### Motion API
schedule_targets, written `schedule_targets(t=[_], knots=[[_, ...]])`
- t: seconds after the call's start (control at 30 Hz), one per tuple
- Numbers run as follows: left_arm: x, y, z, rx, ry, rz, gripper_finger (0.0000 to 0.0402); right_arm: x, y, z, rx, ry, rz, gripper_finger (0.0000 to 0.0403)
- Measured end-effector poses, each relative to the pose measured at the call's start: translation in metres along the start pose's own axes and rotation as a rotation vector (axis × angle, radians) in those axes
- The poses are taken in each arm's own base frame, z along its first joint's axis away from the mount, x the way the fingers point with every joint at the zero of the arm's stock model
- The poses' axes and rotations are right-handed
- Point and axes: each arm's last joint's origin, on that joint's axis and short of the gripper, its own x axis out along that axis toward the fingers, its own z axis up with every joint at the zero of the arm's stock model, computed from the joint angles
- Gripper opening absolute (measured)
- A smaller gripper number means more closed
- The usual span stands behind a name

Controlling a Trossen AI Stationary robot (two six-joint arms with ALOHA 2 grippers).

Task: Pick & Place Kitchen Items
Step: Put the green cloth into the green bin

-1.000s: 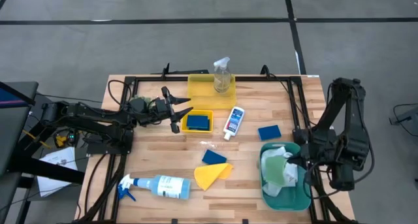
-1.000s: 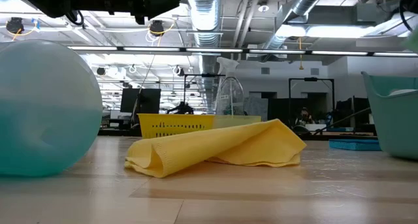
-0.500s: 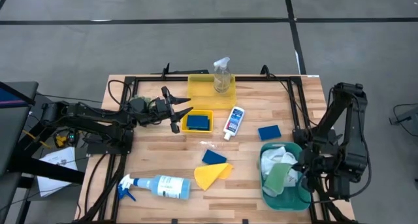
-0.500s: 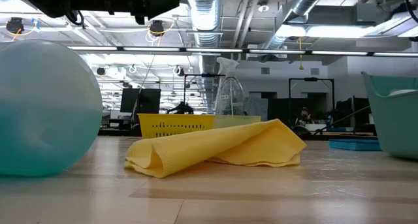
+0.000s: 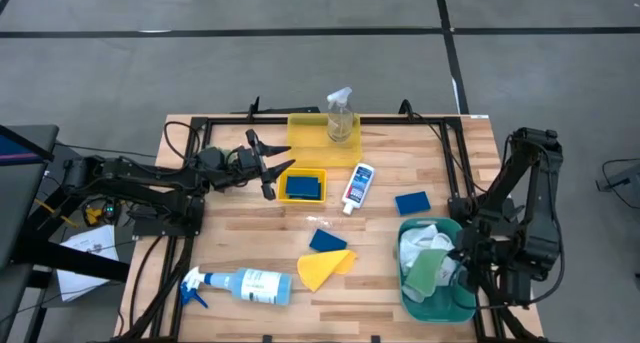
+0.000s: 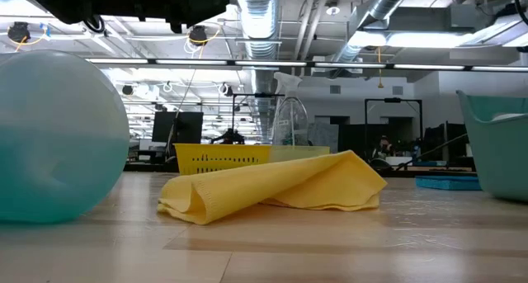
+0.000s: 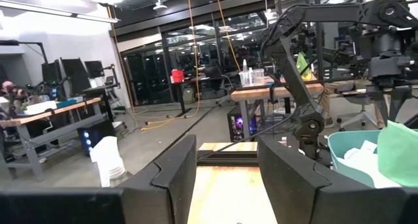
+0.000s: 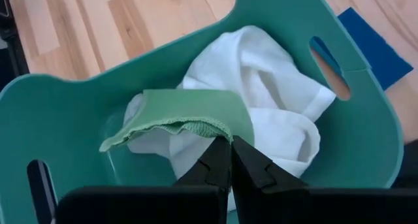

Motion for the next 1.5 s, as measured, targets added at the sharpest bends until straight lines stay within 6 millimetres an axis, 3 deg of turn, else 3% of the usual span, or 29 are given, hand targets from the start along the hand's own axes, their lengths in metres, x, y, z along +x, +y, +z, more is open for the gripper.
schedule_targets(t=[0.4,0.73,1.33,1.5], knots=[[0.0,0.0,0.0,0.002,0.0,0.0,0.0159,0.0,0.0,0.0,-0.003,-0.001,0.002,0.0001],[0.0,0.0,0.0,0.002,0.0,0.0,0.0159,0.0,0.0,0.0,0.003,-0.003,0.007,0.0043],[0.0,0.0,0.0,0.002,0.001,0.0,0.0159,-0.002,0.016,-0.002,-0.037,0.01,0.155,0.0054],[0.0,0.0,0.0,0.002,0.001,0.0,0.0159,-0.013,0.025,0.004,-0.062,-0.008,0.236,0.0054]])
